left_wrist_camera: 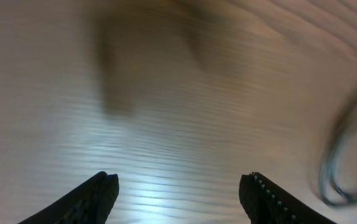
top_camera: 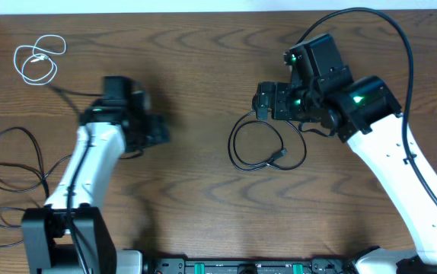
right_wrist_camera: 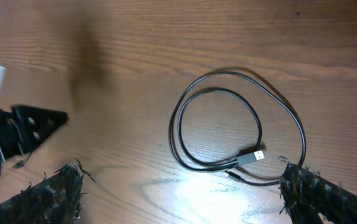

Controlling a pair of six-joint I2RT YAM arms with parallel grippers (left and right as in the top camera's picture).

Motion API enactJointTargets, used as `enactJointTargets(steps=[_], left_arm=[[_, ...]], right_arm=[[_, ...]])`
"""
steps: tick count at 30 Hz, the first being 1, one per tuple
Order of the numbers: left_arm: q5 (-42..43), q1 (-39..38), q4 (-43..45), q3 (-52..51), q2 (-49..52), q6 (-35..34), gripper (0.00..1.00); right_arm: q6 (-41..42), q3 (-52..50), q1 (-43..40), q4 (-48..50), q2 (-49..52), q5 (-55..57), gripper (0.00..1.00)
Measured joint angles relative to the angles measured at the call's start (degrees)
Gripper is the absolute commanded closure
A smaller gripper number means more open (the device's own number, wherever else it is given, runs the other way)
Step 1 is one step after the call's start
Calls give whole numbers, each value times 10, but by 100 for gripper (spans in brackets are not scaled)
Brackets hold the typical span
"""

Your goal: Untangle cables

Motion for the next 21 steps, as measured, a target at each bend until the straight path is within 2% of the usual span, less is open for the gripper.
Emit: enactJointTargets(steps=[8, 10, 12, 21], left_arm=[[2, -118, 23, 0, 0, -9, 32], [-9, -129, 20, 0, 0, -25, 31], [-20, -131, 14, 0, 0, -38, 26], [-37, -137, -2, -1, 0, -85, 26]], right_arm=[[10, -23, 0, 1, 14, 22, 1], [10, -23, -3, -8, 14, 45, 1], [10, -23, -12, -16, 14, 65, 1], [0, -28, -96, -17, 56, 113, 1]])
